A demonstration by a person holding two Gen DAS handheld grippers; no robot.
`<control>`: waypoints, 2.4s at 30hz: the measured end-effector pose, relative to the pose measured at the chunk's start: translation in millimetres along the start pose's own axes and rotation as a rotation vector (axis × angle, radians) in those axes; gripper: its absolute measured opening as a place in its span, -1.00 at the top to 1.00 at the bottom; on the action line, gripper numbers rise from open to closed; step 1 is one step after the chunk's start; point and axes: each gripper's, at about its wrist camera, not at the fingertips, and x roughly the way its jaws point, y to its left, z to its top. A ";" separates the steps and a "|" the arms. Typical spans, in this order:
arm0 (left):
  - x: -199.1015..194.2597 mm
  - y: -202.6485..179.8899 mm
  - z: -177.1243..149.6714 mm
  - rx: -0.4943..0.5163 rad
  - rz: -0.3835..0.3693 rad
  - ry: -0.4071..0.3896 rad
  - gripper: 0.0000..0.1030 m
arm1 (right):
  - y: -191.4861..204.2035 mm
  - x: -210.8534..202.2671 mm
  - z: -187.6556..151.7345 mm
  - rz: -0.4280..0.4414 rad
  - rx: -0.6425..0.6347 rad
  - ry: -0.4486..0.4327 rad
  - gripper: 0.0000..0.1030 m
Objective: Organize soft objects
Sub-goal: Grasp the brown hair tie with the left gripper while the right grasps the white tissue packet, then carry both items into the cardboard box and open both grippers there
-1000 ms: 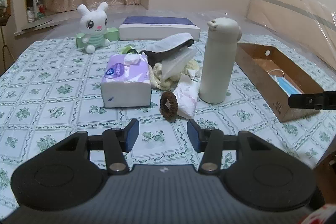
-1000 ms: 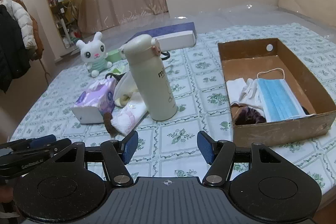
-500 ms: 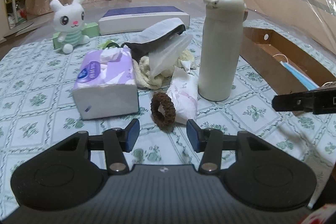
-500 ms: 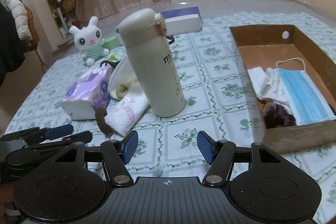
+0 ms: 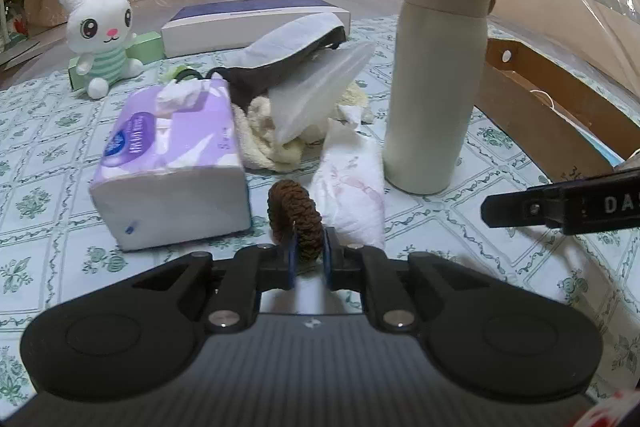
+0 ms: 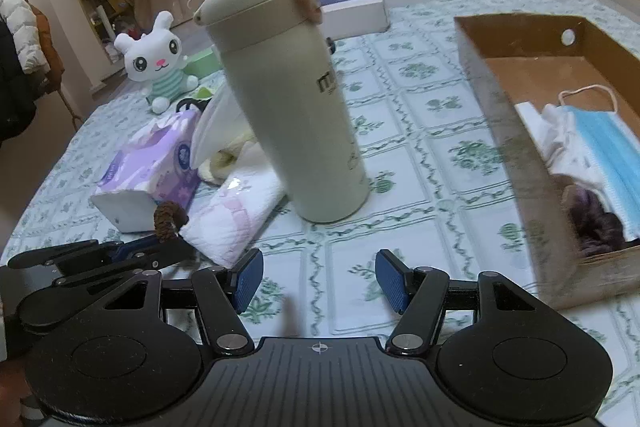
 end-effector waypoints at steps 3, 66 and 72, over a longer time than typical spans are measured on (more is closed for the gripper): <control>-6.3 7.0 -0.9 -0.011 0.011 0.005 0.81 | 7.8 6.3 0.7 0.029 0.022 0.011 -0.21; -135.5 -43.9 -15.0 -0.011 -0.028 -0.044 0.81 | 25.1 -105.7 -43.0 -0.029 -0.069 -0.069 0.60; -132.2 -67.2 -7.9 0.014 -0.066 -0.041 0.81 | 2.6 -122.5 -43.5 -0.060 -0.050 -0.091 0.60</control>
